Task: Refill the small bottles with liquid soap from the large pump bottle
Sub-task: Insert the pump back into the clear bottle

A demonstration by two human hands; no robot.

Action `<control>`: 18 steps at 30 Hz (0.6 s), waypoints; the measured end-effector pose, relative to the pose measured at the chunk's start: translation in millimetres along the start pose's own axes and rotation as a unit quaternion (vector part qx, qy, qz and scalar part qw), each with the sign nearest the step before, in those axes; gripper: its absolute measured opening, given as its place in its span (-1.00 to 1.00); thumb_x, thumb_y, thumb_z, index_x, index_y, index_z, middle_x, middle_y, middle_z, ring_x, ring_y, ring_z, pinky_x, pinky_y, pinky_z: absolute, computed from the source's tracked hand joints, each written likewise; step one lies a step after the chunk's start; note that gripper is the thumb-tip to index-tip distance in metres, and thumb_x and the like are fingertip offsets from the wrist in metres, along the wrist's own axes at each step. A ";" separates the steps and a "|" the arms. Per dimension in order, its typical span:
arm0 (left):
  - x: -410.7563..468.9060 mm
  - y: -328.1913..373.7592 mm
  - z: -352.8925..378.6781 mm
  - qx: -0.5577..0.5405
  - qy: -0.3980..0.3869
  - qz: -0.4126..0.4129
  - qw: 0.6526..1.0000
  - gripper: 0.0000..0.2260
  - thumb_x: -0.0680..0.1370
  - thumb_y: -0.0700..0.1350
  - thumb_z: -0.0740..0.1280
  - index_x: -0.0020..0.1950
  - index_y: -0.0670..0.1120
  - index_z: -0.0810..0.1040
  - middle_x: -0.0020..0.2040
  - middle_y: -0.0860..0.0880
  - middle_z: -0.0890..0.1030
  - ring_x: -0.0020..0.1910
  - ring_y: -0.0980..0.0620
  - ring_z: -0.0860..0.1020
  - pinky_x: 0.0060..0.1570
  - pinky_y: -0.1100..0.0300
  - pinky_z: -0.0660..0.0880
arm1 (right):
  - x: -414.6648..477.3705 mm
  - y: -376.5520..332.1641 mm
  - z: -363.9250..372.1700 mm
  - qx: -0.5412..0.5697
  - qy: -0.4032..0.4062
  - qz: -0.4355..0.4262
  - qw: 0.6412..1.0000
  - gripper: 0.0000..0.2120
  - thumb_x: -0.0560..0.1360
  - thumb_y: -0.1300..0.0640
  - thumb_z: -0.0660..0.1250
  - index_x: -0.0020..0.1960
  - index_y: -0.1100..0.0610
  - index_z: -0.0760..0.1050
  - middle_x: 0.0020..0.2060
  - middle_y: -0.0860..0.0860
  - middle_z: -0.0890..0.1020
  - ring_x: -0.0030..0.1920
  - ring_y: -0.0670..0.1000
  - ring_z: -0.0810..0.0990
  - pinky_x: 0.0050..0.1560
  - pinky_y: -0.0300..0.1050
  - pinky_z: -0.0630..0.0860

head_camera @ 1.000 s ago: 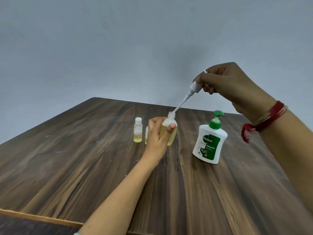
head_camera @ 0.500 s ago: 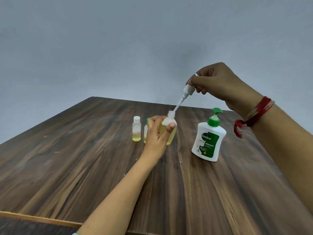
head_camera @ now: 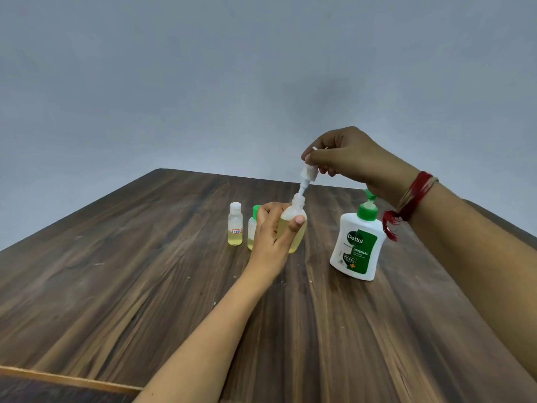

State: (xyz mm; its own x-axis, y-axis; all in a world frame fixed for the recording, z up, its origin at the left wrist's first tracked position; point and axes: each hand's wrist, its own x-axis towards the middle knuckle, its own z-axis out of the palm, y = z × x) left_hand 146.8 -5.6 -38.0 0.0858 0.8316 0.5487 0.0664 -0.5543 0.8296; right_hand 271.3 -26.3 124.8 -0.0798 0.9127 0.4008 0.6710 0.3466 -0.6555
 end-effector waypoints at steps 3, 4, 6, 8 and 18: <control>-0.1 -0.1 0.1 0.004 -0.003 -0.002 1.000 -0.22 0.22 0.62 0.05 0.17 0.09 0.43 0.14 0.12 0.32 0.15 0.19 0.40 -0.01 0.50 0.33 | -0.9 1.0 4.9 0.006 -0.023 -0.003 1.000 -0.87 0.49 0.24 0.37 -0.08 0.29 0.64 -0.38 0.00 0.58 -0.39 -0.11 0.48 -0.31 -0.26 0.44; -0.2 0.0 0.1 0.004 -0.004 -0.002 1.000 -0.22 0.22 0.62 0.05 0.17 0.09 0.43 0.14 0.12 0.32 0.15 0.19 0.40 0.00 0.49 0.32 | -1.6 0.9 5.4 0.007 -0.027 -0.004 1.000 -0.87 0.49 0.23 0.37 -0.08 0.28 0.64 -0.38 -0.01 0.58 -0.38 -0.12 0.49 -0.30 -0.26 0.44; -0.1 -0.2 0.2 0.001 -0.005 -0.003 1.000 -0.23 0.23 0.62 0.06 0.16 0.10 0.43 0.11 0.15 0.32 0.14 0.20 0.40 -0.02 0.53 0.33 | -2.9 -0.2 5.5 0.021 -0.032 -0.005 0.999 -0.89 0.50 0.24 0.36 -0.07 0.28 0.63 -0.35 -0.04 0.60 -0.40 -0.18 0.51 -0.33 -0.33 0.45; 0.4 -0.7 0.2 -0.003 -0.004 -0.002 1.000 -0.28 0.24 0.61 0.07 0.13 0.13 0.43 0.10 0.20 0.31 0.13 0.23 0.40 -0.03 0.58 0.33 | -3.6 -2.3 4.6 0.037 -0.034 -0.005 0.999 -0.90 0.51 0.26 0.35 -0.06 0.27 0.63 -0.37 -0.08 0.60 -0.43 -0.24 0.52 -0.37 -0.39 0.45; 1.1 1.2 0.0 -0.009 -0.004 -0.014 1.000 -0.35 0.19 0.64 0.06 0.08 0.26 0.39 0.09 0.26 0.31 0.12 0.27 0.40 -0.02 0.54 0.33 | -5.3 -12.8 -3.8 0.142 -0.035 0.049 0.988 -0.82 0.51 0.23 0.37 0.03 0.32 0.62 -0.43 -0.04 0.57 -0.47 -0.13 0.45 -0.20 -0.23 0.46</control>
State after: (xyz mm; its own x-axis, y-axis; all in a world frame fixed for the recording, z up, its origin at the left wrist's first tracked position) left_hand 146.9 -5.4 -36.4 0.0919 0.8466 0.5243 0.0507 -0.5298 0.8466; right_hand 266.0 -36.4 133.5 -0.0826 0.9543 0.2871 0.4441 0.2932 -0.8467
